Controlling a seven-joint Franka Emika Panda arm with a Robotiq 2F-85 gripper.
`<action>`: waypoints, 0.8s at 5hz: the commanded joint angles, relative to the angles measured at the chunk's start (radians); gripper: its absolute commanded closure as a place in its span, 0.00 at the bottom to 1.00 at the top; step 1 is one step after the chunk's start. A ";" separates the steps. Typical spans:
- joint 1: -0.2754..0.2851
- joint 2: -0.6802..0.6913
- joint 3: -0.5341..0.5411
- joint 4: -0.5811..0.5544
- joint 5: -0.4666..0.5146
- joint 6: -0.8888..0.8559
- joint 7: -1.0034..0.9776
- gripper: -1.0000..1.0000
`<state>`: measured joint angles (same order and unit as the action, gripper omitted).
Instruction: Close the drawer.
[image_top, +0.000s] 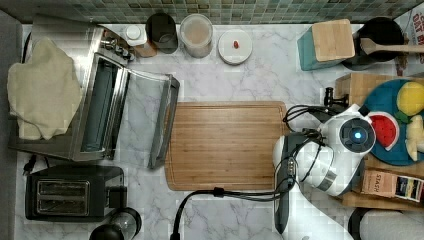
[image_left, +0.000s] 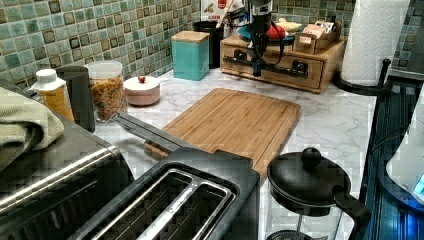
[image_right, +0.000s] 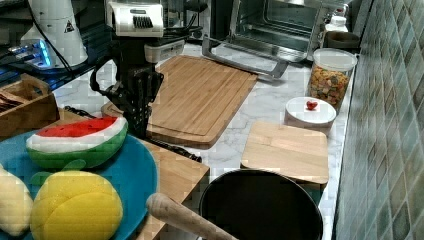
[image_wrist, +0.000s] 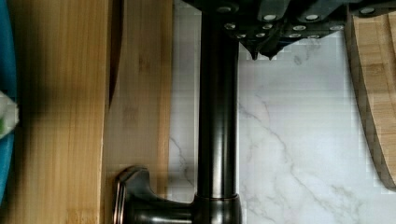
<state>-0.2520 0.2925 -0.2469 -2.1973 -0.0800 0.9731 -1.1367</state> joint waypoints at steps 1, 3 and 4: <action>-0.103 -0.034 -0.158 0.121 0.012 0.055 -0.014 1.00; -0.128 -0.036 -0.133 0.122 -0.001 0.055 -0.006 1.00; -0.128 -0.037 -0.133 0.122 -0.001 0.055 -0.006 1.00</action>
<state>-0.2517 0.2925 -0.2480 -2.1973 -0.0779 0.9736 -1.1367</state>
